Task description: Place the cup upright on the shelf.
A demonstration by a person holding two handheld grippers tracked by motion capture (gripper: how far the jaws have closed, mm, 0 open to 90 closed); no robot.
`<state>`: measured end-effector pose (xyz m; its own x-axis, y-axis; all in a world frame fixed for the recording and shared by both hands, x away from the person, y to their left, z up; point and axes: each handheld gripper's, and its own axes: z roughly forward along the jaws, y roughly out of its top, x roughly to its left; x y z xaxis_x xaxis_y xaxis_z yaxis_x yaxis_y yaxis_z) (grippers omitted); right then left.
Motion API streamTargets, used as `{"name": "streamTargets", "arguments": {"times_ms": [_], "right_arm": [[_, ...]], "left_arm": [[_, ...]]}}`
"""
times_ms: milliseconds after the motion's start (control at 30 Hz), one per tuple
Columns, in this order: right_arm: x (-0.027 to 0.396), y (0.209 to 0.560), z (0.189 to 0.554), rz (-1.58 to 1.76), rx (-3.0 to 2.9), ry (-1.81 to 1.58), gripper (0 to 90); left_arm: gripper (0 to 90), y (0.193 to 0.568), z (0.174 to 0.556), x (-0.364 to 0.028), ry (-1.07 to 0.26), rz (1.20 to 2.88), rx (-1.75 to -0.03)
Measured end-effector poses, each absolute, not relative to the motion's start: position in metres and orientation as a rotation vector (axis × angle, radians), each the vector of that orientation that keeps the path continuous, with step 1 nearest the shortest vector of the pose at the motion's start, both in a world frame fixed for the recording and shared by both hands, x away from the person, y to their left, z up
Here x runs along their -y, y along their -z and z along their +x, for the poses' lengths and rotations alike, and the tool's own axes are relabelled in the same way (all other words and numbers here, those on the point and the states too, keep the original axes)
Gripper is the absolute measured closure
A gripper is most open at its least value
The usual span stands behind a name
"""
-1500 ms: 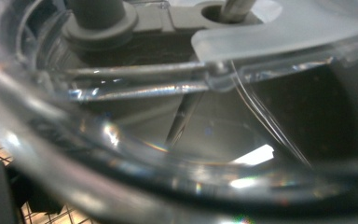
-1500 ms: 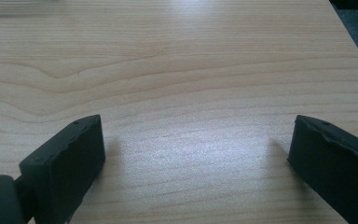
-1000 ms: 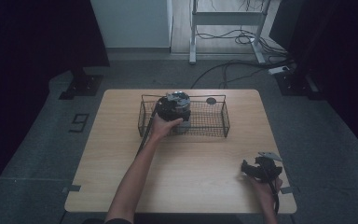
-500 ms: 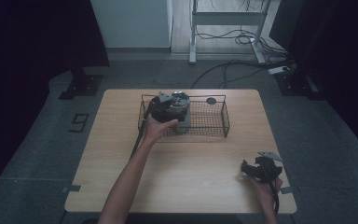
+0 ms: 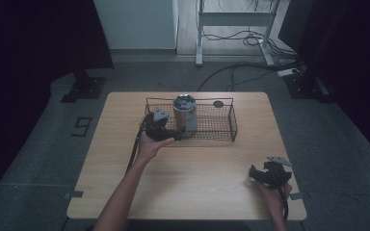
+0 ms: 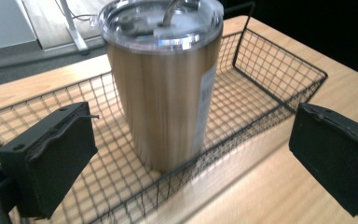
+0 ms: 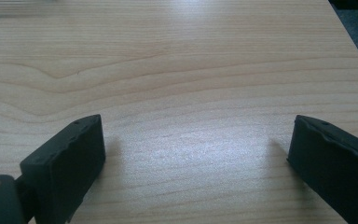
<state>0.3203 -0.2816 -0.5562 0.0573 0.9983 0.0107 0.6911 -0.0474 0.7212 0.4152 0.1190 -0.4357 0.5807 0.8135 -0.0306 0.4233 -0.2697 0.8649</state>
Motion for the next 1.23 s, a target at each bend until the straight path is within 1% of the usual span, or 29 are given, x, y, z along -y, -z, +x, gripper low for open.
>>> {"name": "streamTargets", "arguments": {"times_ms": [67, 100, 367, 633, 733, 800, 867, 1233], "right_arm": [[0.282, 0.556, 0.32, 1.795, -1.688, -0.731, 3.6], [0.282, 0.556, 0.32, 1.797, -1.688, -0.731, 3.6], [0.282, 0.556, 0.32, 1.797, -1.688, -0.731, 3.7], [0.282, 0.556, 0.32, 1.797, -1.688, -0.731, 3.6], [0.282, 0.556, 0.32, 1.797, -1.688, -0.731, 3.6], [0.282, 0.556, 0.32, 1.796, -1.686, -0.732, 3.6], [0.282, 0.556, 0.32, 1.797, -1.688, -0.731, 3.6], [0.282, 0.556, 0.32, 1.796, -1.687, -0.731, 3.6]], "left_arm": [[2.9, 0.438, 0.404, -0.124, -0.597, 1.883, -1.001], [4.4, 0.439, 0.398, -0.128, -0.604, 1.877, -0.997], [5.7, 0.449, 0.368, -0.141, -0.557, 1.872, -0.995], [6.9, 0.485, 0.336, -0.16, -0.482, 1.914, -1.025], [8.0, 0.498, 0.327, -0.165, -0.485, 1.94, -1.039], [8.9, 0.504, 0.323, -0.168, -0.491, 1.937, -1.054], [11.7, 0.508, 0.32, -0.169, -0.497, 1.941, -1.059], [11.6, 0.51, 0.318, -0.169, -0.467, 1.949, -1.059]]}}
